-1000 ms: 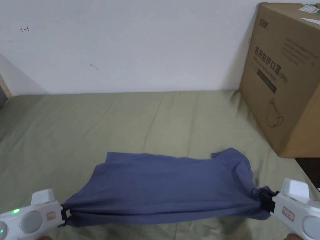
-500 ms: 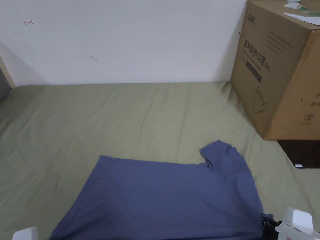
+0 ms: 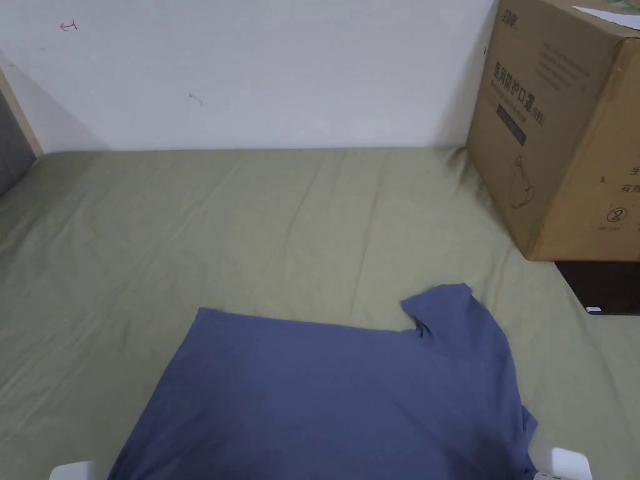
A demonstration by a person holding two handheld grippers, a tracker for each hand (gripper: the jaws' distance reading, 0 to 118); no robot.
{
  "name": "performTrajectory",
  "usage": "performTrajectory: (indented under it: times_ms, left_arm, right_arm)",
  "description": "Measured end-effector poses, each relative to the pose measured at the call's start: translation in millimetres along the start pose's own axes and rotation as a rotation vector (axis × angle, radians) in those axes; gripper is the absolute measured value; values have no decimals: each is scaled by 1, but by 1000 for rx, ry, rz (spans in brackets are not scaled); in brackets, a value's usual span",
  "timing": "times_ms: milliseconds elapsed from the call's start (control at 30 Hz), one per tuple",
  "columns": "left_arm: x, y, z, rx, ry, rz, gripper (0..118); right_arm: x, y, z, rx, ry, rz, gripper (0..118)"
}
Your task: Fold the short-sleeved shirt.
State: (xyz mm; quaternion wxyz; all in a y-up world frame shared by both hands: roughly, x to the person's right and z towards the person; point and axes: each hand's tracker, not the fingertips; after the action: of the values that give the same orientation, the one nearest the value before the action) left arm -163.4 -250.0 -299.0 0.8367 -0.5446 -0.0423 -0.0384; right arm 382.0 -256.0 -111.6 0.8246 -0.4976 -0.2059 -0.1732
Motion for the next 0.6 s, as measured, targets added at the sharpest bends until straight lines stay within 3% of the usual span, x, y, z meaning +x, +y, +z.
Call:
performTrajectory:
  times_ms: [33, 100, 133, 167, 367, 533, 600]
  left_arm:
    - [2, 2, 3, -2, 0, -14, 20]
    - [6, 7, 14, 5, 3, -12, 68]
    - [7, 12, 22, 22, -16, -7, 88]
    - [11, 19, 34, 71, -54, 21, 106]
    - [53, 70, 122, 455, -170, -7, 109]
    - [90, 96, 170, 760, -157, -52, 109]
    - [102, 98, 182, 843, -137, -59, 103]
  right_arm:
    - [-4, 2, 8, 6, 0, 3, 21]
    - [-10, 11, 26, 55, -30, 35, 67]
    - [-11, 17, 36, 102, -31, 44, 81]
    - [-8, 24, 45, 159, -10, 40, 85]
    - [-34, 73, 134, 511, 22, 90, 85]
    - [-60, 90, 188, 744, 11, 143, 85]
    - [-69, 90, 201, 803, 7, 160, 84]
